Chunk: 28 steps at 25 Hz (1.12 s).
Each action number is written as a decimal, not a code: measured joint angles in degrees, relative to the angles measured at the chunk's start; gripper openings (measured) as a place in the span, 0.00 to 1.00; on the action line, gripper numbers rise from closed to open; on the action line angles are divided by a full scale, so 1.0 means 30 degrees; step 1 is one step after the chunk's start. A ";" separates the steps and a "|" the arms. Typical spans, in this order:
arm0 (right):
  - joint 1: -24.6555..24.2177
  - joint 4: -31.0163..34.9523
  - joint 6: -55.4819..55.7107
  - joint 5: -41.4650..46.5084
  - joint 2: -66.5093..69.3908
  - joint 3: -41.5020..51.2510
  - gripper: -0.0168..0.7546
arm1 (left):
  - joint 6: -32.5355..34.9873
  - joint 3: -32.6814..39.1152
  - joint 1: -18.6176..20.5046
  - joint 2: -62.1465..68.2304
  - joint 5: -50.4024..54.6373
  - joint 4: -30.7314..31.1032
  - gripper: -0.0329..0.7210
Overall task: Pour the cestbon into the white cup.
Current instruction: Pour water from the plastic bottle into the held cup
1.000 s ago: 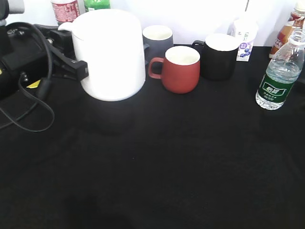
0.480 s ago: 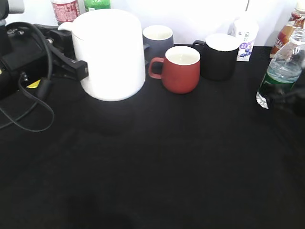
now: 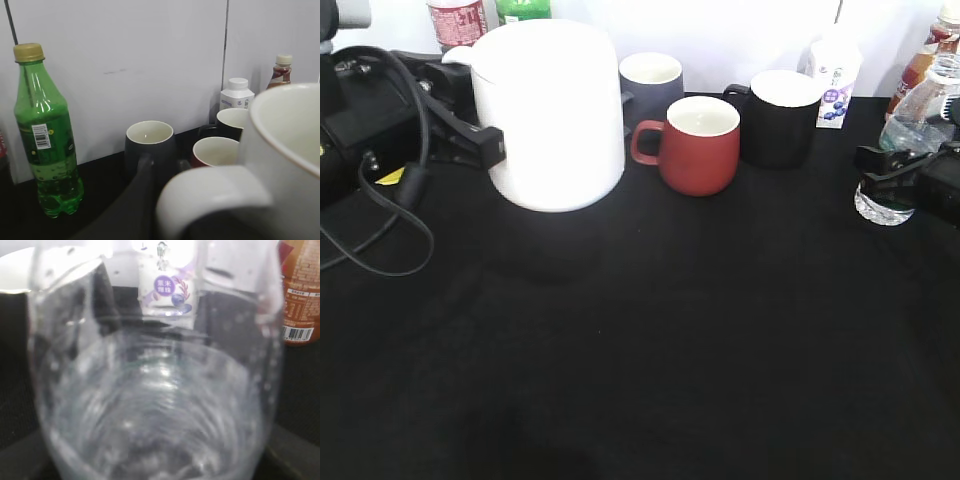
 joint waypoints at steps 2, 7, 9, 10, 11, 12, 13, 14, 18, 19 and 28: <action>0.0000 0.0000 0.0000 -0.0115 0.0000 0.0000 0.66 | 0.0000 0.0000 0.0000 0.0000 0.0000 0.0500 0.13; 0.0000 -0.5793 0.0017 -0.0972 -0.2995 0.0152 0.66 | -0.1610 0.0000 0.0000 -0.0016 0.0367 0.2305 0.13; 0.0023 -0.7650 0.0017 -0.0774 -0.5345 0.0152 0.66 | -0.2707 0.0000 -0.0316 0.0027 0.0367 0.4531 0.13; 0.0115 -0.7851 0.0017 -0.0281 -0.6709 0.0152 0.66 | -0.2860 0.0000 -0.0801 0.0232 0.0241 0.4849 0.13; 0.0266 -0.7892 0.0031 0.0271 -0.7851 0.0152 0.66 | -0.2946 0.0000 -0.1471 0.0670 0.0044 0.4958 0.13; 0.0516 -0.7913 0.0031 0.0812 -0.8911 0.0152 0.66 | -0.2971 0.0000 -0.2137 0.1235 -0.0182 0.5087 0.13; 0.0979 -0.7913 0.0037 0.1618 -0.9672 0.0152 0.66 | -0.3009 0.0000 -0.2775 0.1874 -0.0671 0.5159 0.13; 0.1513 -0.7933 -0.0196 0.2222 -1.0171 0.0152 0.66 | -0.3031 -0.0021 -0.3225 0.2627 -0.1233 0.5273 0.13; 0.3451 -0.8680 -0.3688 0.3433 -1.0411 -0.0192 0.66 | -0.3031 -0.2170 -0.4136 0.4773 -0.1697 0.6854 0.13; 0.3518 -0.8789 -0.4727 0.3433 -1.0411 -0.0512 0.66 | -0.3031 -0.2754 -0.4136 0.5135 -0.1718 0.6893 0.13; 0.3518 -0.9914 -1.3243 0.3451 -1.0411 -0.2828 0.66 | -0.3088 -0.5970 -0.3977 0.6655 -0.0903 0.6439 0.13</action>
